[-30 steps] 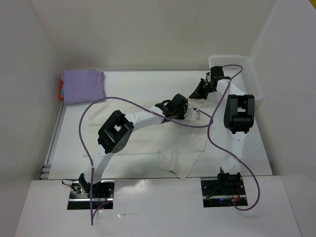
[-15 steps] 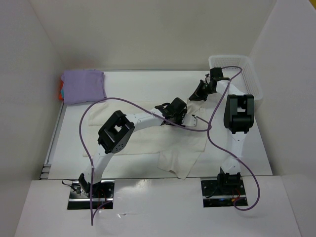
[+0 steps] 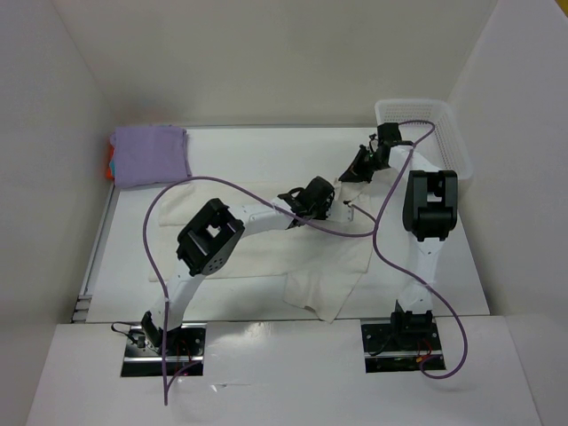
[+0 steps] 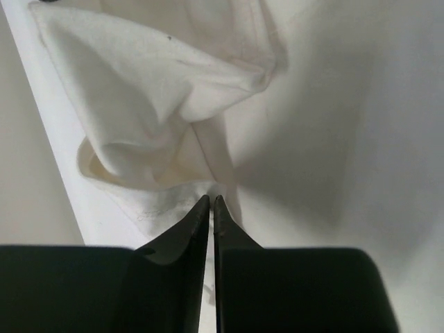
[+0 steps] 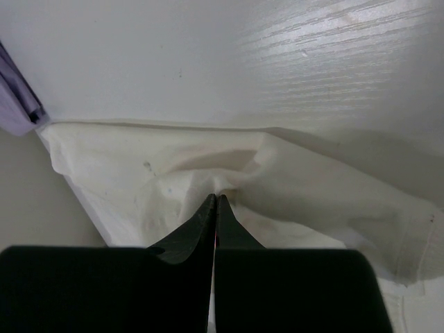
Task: Fold and stack the t-shirts
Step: Fold the flattened tshirt in 1/3 of the way
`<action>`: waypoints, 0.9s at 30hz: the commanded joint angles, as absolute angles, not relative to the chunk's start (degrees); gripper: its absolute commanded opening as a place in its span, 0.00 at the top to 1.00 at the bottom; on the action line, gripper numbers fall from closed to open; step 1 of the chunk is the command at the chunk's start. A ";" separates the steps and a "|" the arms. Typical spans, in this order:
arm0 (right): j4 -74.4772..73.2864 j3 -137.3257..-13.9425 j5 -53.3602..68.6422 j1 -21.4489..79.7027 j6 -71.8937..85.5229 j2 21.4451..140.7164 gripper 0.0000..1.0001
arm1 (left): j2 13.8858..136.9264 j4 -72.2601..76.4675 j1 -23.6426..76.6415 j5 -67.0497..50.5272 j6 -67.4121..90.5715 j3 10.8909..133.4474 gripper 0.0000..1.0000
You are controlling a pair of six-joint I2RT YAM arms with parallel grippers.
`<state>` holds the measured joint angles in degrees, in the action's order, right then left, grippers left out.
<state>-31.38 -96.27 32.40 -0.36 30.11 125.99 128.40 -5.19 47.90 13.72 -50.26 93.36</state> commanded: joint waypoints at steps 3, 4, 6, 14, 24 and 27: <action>-31.20 -94.58 32.09 -0.44 28.48 121.03 1.00 | 128.32 -9.74 46.24 10.39 -44.49 97.46 0.92; -31.90 -94.57 32.08 -0.44 28.48 120.16 1.00 | 127.54 -13.58 45.19 6.46 -43.69 98.51 0.94; -32.69 -92.73 30.42 -0.44 27.95 118.13 1.00 | 125.95 -20.00 44.13 1.87 -42.98 101.51 0.94; -35.07 -81.15 26.81 1.57 26.20 108.55 1.00 | 120.50 -34.36 42.36 -16.77 -44.29 100.47 0.95; -36.21 -68.30 25.75 5.10 27.77 98.71 1.00 | 118.83 -38.14 42.36 -22.59 -46.49 96.15 0.95; -37.96 -66.98 25.75 5.10 27.77 96.52 1.00 | 118.30 -40.07 41.14 -23.81 -47.02 96.76 0.95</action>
<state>-35.94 -68.05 26.37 5.21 27.59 101.69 121.80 -37.80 42.11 -18.98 -45.21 96.20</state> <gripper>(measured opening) 0.003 0.048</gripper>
